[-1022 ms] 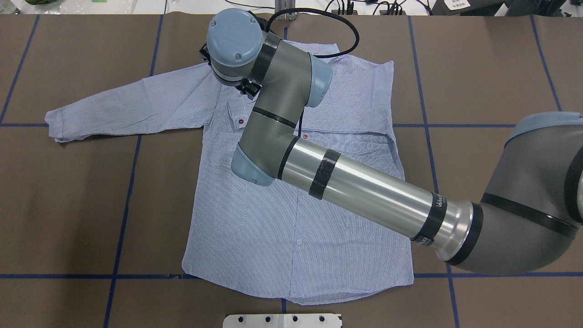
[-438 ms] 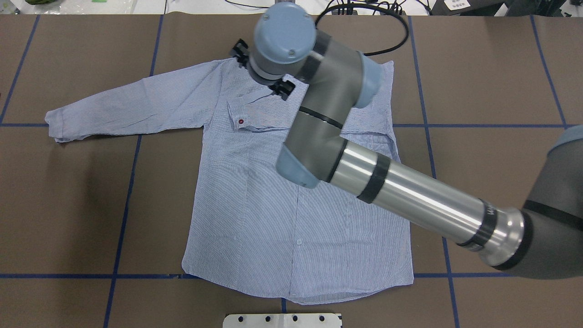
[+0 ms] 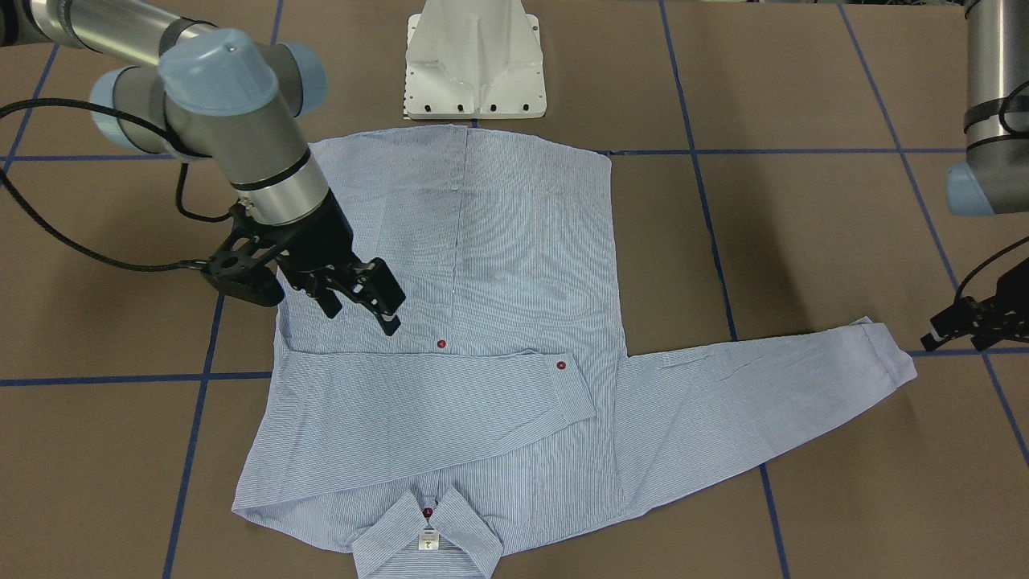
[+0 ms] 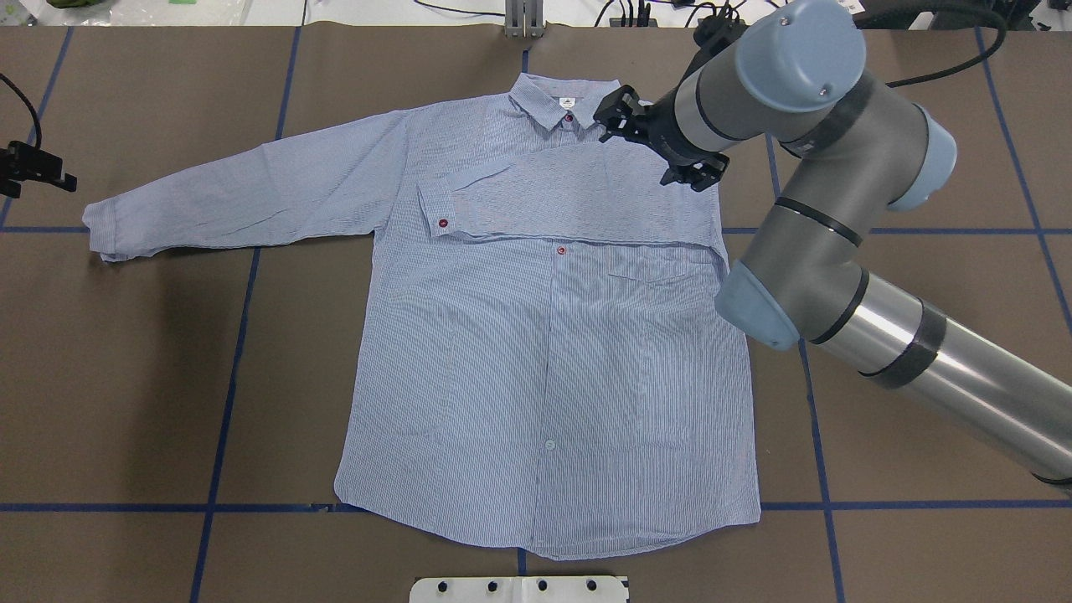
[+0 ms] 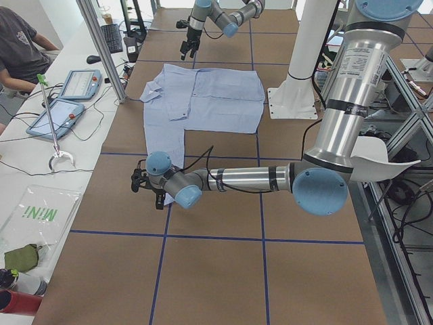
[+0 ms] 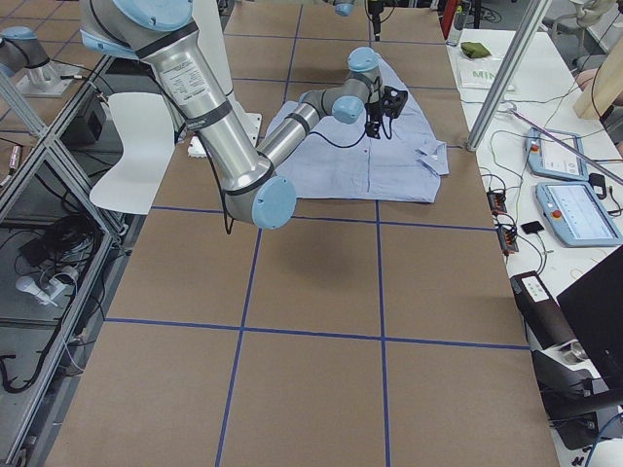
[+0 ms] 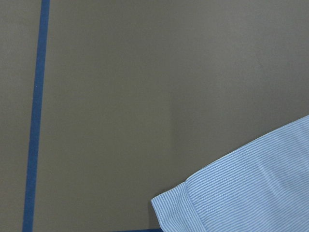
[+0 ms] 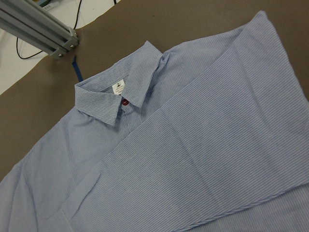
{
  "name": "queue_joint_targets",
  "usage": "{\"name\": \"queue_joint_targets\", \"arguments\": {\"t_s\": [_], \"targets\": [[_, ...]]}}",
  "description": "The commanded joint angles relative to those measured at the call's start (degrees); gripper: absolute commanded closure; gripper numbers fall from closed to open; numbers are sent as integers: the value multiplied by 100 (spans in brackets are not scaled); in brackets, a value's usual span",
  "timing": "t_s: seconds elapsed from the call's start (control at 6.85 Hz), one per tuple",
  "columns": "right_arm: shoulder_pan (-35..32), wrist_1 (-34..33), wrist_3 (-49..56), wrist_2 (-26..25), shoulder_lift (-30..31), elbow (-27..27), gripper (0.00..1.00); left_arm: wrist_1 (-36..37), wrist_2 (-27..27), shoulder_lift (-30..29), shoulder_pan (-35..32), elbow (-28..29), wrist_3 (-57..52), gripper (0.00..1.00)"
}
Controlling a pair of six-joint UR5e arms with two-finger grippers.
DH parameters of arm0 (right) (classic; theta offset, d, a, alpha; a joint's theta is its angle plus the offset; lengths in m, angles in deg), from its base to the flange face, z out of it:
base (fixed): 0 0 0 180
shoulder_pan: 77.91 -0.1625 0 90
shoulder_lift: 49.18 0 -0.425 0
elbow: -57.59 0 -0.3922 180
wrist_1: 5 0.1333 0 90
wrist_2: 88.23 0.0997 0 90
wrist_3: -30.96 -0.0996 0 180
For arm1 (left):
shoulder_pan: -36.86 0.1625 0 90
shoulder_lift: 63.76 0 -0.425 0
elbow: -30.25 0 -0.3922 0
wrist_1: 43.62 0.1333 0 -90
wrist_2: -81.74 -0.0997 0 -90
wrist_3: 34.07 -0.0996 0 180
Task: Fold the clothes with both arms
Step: 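Release the sleeve and raise the right gripper while the left gripper grasps the other cuff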
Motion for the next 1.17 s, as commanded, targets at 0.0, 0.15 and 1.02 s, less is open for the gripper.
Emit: {"name": "queue_joint_targets", "arguments": {"t_s": [0.0,0.15,1.02], "targets": [[-97,29,83,94,400,-294,0,-503,-222,-59,273,396,261,11],[-97,29,83,86,427,-313,0,-524,-224,-86,274,424,278,22],[-97,37,101,77,471,-322,0,-533,-180,2,450,346,296,89]]}}
